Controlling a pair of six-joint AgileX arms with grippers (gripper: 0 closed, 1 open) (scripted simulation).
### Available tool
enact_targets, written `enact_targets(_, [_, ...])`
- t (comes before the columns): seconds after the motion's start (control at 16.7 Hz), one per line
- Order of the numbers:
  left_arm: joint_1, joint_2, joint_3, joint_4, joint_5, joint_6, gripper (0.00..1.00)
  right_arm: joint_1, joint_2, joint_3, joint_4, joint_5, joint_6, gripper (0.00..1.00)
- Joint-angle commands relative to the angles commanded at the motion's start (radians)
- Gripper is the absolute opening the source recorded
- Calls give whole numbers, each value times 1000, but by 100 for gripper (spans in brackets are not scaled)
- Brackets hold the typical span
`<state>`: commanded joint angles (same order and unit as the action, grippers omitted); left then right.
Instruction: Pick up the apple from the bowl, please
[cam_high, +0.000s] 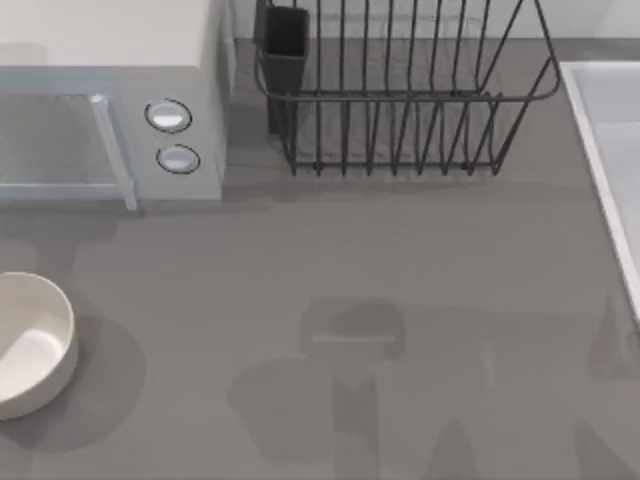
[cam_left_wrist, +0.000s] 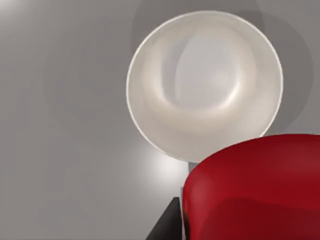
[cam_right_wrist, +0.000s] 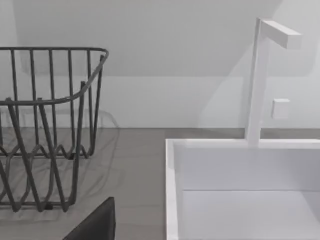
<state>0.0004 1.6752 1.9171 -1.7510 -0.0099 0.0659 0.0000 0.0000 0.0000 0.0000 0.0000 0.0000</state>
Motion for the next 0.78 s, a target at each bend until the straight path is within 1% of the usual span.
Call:
enact_targets(0.24, [2, 5, -2, 3, -1, 0, 0, 0, 0, 0, 0, 0, 0, 100])
enact_targets(0.36, [-33, 32, 10, 12, 0, -35, 0, 0, 0, 0, 0, 0, 0, 100])
enact_targets(0.54, [-152, 119, 43, 49, 2, -160, 0, 0, 0, 0, 0, 0, 0, 100])
enact_targets(0.78, [-383, 270, 92, 128, 7, -409, 0, 0, 0, 0, 0, 0, 0, 100])
